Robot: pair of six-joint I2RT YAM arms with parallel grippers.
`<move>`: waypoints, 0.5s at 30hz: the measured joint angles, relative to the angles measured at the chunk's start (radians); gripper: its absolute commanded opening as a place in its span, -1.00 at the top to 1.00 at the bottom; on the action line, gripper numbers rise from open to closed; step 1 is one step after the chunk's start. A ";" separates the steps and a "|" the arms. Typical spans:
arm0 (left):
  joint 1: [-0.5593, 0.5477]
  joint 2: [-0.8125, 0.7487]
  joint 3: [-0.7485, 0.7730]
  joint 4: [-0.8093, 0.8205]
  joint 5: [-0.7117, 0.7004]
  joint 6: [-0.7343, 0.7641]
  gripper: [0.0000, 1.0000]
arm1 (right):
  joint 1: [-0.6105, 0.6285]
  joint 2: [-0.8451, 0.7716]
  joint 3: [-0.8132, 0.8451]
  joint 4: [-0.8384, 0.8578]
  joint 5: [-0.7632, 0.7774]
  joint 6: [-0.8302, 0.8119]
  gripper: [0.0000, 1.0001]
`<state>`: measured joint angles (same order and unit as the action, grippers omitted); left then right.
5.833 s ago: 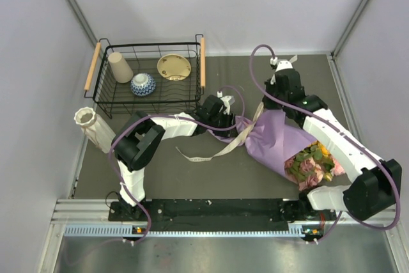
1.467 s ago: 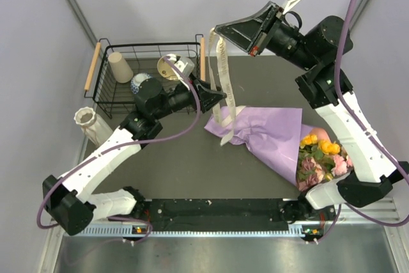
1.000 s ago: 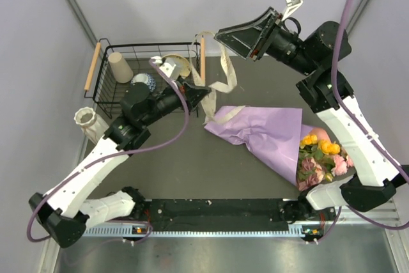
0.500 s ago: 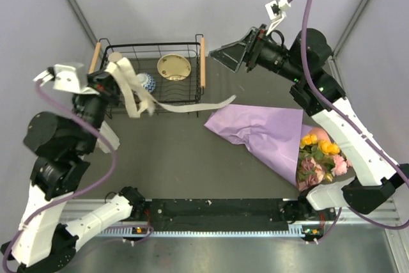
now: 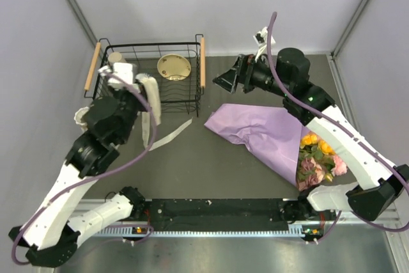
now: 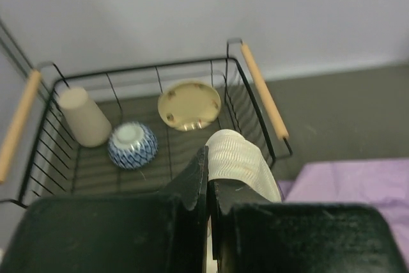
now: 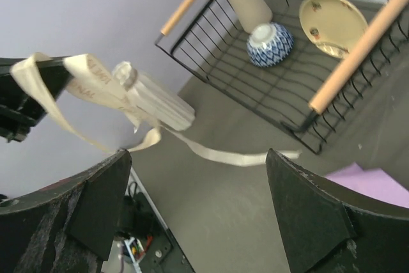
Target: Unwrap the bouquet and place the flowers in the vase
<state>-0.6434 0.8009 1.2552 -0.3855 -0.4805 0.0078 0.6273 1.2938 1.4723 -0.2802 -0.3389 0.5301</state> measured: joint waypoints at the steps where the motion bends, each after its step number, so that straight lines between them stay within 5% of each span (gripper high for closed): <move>1: 0.000 0.015 -0.026 -0.007 0.010 -0.025 1.00 | 0.000 -0.009 -0.022 -0.005 0.008 -0.005 -0.75; 7: 0.000 0.065 -0.108 -0.098 0.009 -0.095 1.00 | 0.000 -0.056 -0.124 -0.063 0.051 -0.032 -0.75; 15: 0.000 -0.084 -0.014 -0.146 -0.177 -0.013 1.00 | 0.000 -0.093 -0.178 -0.111 0.120 -0.087 -0.75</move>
<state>-0.6434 0.7174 1.2415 -0.5316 -0.6571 -0.0048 0.6277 1.2003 1.2945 -0.3916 -0.2192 0.4431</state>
